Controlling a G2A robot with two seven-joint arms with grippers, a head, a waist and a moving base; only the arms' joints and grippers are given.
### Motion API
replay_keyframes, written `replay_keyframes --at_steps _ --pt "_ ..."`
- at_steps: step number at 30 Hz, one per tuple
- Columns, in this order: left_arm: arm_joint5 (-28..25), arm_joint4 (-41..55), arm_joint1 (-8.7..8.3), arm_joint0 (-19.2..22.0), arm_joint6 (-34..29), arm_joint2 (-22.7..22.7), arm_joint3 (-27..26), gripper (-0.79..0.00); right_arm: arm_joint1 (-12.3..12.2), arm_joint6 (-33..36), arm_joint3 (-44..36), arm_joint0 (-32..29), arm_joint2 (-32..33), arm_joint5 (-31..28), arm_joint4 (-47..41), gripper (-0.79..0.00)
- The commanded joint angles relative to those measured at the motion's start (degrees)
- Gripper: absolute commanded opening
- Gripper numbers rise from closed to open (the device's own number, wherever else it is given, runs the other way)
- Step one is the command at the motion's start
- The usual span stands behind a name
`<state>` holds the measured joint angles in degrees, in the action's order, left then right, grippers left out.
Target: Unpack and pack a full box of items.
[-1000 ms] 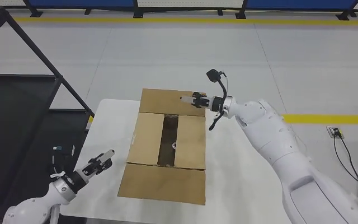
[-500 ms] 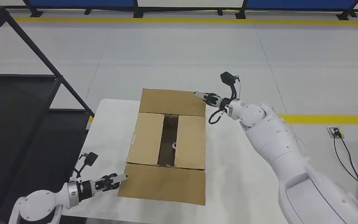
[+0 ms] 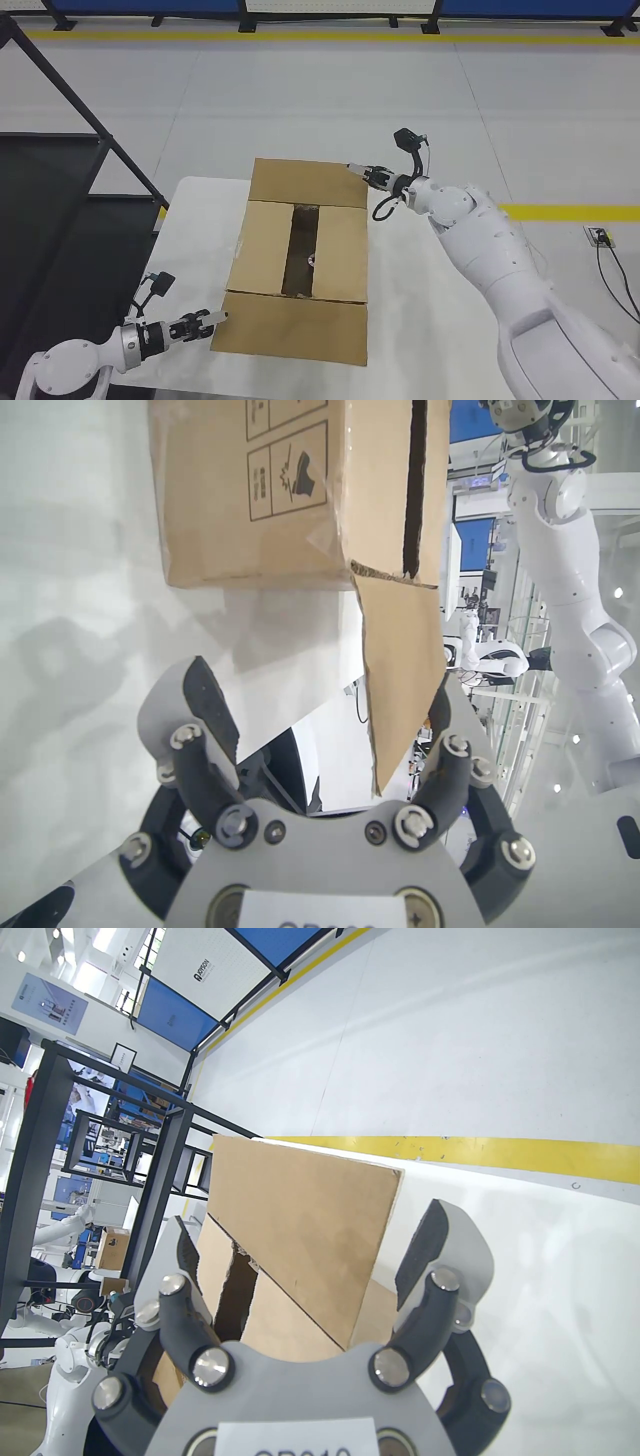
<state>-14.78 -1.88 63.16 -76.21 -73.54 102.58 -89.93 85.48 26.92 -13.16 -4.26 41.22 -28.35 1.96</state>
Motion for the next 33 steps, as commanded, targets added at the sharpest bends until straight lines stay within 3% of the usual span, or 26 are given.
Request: replay_keyframes --at_steps 1,7,16,22,33 --pt "0.0 0.0 0.0 0.0 0.0 0.0 0.0 0.0 0.0 0.0 0.0 0.0 0.0 0.0 0.0 0.0" --pt "-1.33 -2.94 -0.08 -0.88 0.67 -1.72 -1.26 0.0 -0.07 -0.8 -1.5 -0.84 0.03 0.87 0.46 0.0" --pt "-3.75 2.69 -1.06 -1.56 -5.92 -3.74 -2.36 0.0 -0.58 3.52 -4.25 -3.19 1.32 5.02 0.26 0.0" --pt "-3.27 11.08 -1.61 -1.7 -6.71 -2.36 -2.82 0.0 -1.36 8.85 -3.78 -3.53 4.15 -0.86 -4.13 0.0" --pt "-0.06 19.31 -1.83 -2.21 1.33 -2.7 -5.57 0.0 -3.2 19.79 -3.69 -3.96 8.96 -8.52 -11.54 0.0"
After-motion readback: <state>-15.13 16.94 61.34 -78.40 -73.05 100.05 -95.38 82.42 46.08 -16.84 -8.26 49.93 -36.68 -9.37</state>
